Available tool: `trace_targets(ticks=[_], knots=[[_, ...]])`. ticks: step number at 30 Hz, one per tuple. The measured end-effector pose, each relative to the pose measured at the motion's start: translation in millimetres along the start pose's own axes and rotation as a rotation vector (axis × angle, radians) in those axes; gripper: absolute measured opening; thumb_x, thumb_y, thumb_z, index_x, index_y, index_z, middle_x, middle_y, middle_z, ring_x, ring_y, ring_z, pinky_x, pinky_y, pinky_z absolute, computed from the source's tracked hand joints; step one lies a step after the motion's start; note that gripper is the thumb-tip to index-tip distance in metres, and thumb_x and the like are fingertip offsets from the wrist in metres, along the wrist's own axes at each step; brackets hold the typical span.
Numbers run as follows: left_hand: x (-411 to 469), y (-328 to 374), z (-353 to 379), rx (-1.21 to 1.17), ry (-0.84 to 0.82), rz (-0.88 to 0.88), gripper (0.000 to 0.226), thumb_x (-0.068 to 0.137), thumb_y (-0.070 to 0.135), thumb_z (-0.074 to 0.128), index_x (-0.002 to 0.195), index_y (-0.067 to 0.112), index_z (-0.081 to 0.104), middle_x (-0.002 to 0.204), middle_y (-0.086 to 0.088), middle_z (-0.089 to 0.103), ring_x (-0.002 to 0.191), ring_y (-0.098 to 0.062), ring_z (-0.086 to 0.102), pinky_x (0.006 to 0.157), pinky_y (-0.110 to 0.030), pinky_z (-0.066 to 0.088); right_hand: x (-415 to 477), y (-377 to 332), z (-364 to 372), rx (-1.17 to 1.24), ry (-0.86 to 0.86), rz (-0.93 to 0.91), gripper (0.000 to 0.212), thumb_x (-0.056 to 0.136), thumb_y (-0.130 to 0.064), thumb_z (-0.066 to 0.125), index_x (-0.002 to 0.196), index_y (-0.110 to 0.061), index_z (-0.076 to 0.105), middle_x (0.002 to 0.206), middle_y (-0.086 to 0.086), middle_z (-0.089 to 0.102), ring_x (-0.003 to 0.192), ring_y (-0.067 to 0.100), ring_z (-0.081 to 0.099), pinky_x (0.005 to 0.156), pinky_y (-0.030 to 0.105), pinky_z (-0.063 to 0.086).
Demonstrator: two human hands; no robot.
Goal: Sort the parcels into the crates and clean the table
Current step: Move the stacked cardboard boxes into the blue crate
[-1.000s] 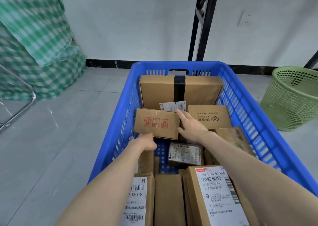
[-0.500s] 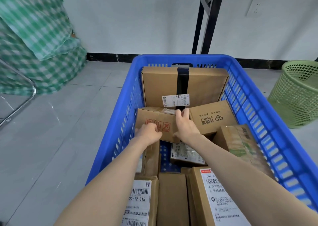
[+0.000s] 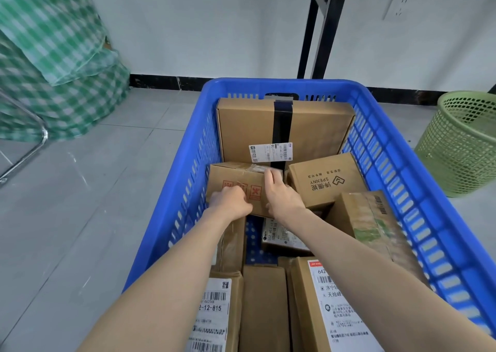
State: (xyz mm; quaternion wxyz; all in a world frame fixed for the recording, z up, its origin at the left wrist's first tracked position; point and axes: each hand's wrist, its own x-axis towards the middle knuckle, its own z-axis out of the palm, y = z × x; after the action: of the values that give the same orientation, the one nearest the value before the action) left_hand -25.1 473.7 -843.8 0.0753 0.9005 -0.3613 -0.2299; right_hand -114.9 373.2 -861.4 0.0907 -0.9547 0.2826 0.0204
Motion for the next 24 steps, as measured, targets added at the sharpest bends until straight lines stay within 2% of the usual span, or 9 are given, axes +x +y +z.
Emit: trace_targets(ticks=[4, 8, 11, 15, 17, 19, 21, 24], knots=[[-0.4, -4.7, 6.3, -0.083, -0.043, -0.008, 0.018, 0.089, 0.022, 0.053, 0.083, 0.013, 0.067, 0.09, -0.004, 0.063, 0.084, -0.021, 0.06, 0.079, -0.034, 0.053, -4.3, 9.6, 10.4, -0.035, -0.073, -0.024, 0.118, 0.073, -0.023, 0.079, 0.149, -0.018, -0.011, 0.153, 0.01, 0.001, 0.121, 0.033, 0.044, 0.086, 0.042, 0.052], [-7.6, -13.6, 4.7, -0.1, 0.01, 0.009, 0.022, 0.091, 0.023, 0.049, 0.09, 0.015, 0.069, 0.096, -0.004, 0.064, 0.091, -0.024, 0.058, 0.084, -0.036, 0.05, 0.3, 0.6, 10.9, -0.061, -0.027, -0.019, 0.122, 0.071, -0.019, 0.081, 0.149, -0.015, -0.013, 0.152, 0.016, -0.004, 0.118, 0.036, 0.046, 0.084, 0.038, 0.051], [-15.8, -20.7, 7.5, -0.098, 0.133, 0.017, 0.02, 0.092, 0.021, 0.048, 0.097, 0.016, 0.067, 0.102, -0.004, 0.062, 0.09, -0.025, 0.058, 0.076, -0.033, 0.05, 11.1, 3.8, -0.6, 0.006, -0.013, -0.05, 0.123, 0.069, -0.018, 0.081, 0.149, -0.02, -0.012, 0.153, 0.012, -0.009, 0.122, 0.038, 0.041, 0.089, 0.041, 0.051], [-14.3, -26.8, 0.1, -0.161, 0.274, 0.0, 0.017, 0.094, 0.018, 0.049, 0.107, 0.012, 0.058, 0.116, -0.005, 0.038, 0.087, -0.024, 0.051, 0.075, -0.033, 0.044, 32.4, 14.9, -28.5, 0.186, -0.054, -0.033, 0.117, 0.067, -0.027, 0.08, 0.15, -0.026, -0.003, 0.154, 0.004, -0.007, 0.122, 0.037, 0.042, 0.091, 0.042, 0.049], [-10.0, -25.0, -1.5, -0.199, 0.319, -0.051, 0.025, 0.093, 0.017, 0.051, 0.117, 0.012, 0.049, 0.122, -0.008, 0.03, 0.088, -0.026, 0.053, 0.077, -0.034, 0.045, 39.4, 19.6, -35.1, 0.275, -0.09, 0.012, 0.108, 0.072, -0.024, 0.076, 0.151, -0.026, 0.002, 0.155, 0.003, -0.009, 0.124, 0.037, 0.041, 0.094, 0.04, 0.047], [-3.9, -21.3, 0.6, -0.216, 0.32, -0.1, 0.042, 0.092, 0.016, 0.053, 0.13, 0.012, 0.035, 0.137, -0.012, 0.02, 0.1, -0.031, 0.054, 0.081, -0.035, 0.046, 41.4, 19.4, -30.9, 0.291, -0.07, 0.044, 0.09, 0.082, -0.011, 0.065, 0.151, -0.028, 0.011, 0.157, 0.003, -0.015, 0.122, 0.036, 0.047, 0.095, 0.036, 0.046], [3.4, -16.9, 3.9, -0.27, 0.289, -0.097, 0.063, 0.092, 0.015, 0.053, 0.144, 0.017, 0.018, 0.153, -0.009, -0.002, 0.119, -0.032, 0.047, 0.087, -0.033, 0.044, 40.0, 15.5, -20.9, 0.271, -0.058, 0.065, 0.08, 0.089, 0.0, 0.054, 0.151, -0.032, 0.015, 0.158, 0.005, -0.018, 0.123, 0.033, 0.049, 0.097, 0.035, 0.045], [15.1, -13.1, 8.2, -0.323, 0.221, -0.007, 0.079, 0.093, 0.012, 0.052, 0.151, 0.028, 0.0, 0.155, 0.001, -0.025, 0.135, -0.027, 0.035, 0.089, -0.03, 0.046, 40.3, 11.5, -9.8, 0.224, -0.008, 0.088, 0.075, 0.092, 0.001, 0.05, 0.151, -0.033, 0.017, 0.158, 0.012, -0.006, 0.115, 0.031, 0.056, 0.095, 0.036, 0.049]])
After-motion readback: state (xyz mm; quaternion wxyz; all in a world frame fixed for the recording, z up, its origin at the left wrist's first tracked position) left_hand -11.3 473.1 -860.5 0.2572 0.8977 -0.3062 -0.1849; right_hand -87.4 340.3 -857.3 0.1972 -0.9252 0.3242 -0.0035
